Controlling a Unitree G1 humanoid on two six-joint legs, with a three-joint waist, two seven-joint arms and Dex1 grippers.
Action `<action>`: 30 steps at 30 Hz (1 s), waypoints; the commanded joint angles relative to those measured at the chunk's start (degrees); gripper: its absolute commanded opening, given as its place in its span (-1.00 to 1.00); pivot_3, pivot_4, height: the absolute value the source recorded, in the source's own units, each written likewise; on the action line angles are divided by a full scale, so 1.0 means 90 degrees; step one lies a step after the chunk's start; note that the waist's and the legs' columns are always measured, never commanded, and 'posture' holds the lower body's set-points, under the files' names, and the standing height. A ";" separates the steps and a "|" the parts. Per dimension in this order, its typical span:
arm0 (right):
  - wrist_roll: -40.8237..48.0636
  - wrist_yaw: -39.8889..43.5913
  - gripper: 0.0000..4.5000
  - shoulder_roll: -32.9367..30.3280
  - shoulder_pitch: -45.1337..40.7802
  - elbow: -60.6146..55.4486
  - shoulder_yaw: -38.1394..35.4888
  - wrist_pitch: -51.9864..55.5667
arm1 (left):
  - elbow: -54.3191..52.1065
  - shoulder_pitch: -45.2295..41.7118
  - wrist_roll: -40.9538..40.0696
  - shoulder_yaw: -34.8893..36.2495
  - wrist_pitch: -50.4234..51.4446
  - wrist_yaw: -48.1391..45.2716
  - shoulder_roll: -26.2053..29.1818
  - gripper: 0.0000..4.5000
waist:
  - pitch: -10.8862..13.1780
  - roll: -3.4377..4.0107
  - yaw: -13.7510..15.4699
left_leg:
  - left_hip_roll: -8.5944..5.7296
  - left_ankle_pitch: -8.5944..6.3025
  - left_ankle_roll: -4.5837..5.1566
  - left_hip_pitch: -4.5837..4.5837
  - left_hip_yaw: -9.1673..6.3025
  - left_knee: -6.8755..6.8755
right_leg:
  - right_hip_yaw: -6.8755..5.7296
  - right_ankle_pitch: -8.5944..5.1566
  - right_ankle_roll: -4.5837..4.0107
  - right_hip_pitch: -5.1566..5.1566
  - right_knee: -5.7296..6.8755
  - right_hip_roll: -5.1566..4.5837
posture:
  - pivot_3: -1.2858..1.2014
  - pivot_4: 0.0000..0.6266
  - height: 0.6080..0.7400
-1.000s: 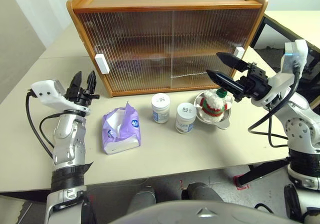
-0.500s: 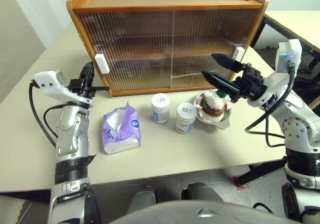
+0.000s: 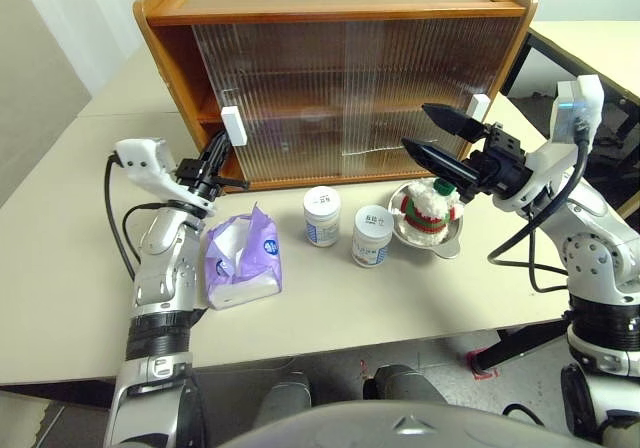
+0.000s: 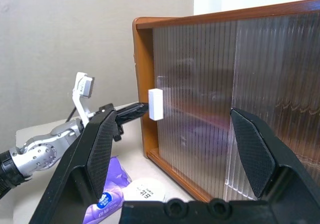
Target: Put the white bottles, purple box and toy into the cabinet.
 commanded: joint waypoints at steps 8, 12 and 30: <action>-0.0016 -0.0041 1.00 -0.0009 0.0022 -0.0160 0.0021 0.0008 | 0.0644 -0.0481 0.0123 -0.0425 -0.0047 -0.0401 -0.0329 -0.99 | 0.0000 0.0001 -0.0011 | 0.0027 -0.0016 0.0026 -0.0035 -0.0001 0.0057 | 0.0002 0.0011 0.0032 -0.0011 -0.0001 -0.0007 | -0.12 -0.95 1.00; -0.0015 -0.0064 1.00 -0.0013 0.0044 -0.0171 0.0022 0.0028 | 0.0926 -0.0754 0.0237 -0.0685 -0.0149 -0.0542 -0.0530 -0.99 | 0.0000 0.0001 -0.0011 | 0.0011 -0.0014 0.0033 -0.0036 0.0000 0.0068 | 0.0006 0.0016 0.0046 -0.0006 -0.0003 -0.0011 | -0.12 -0.95 1.00; 0.0000 -0.0075 1.00 -0.0045 0.0145 -0.0213 0.0024 0.0048 | 0.1264 -0.1308 0.0373 -0.1152 -0.0195 -0.0851 -0.1126 -0.99 | 0.0001 0.0001 -0.0110 | -0.0013 -0.0014 0.0044 -0.0041 0.0004 0.0070 | 0.0011 0.0013 0.0088 -0.0004 -0.0007 -0.0016 | -0.13 -0.93 1.00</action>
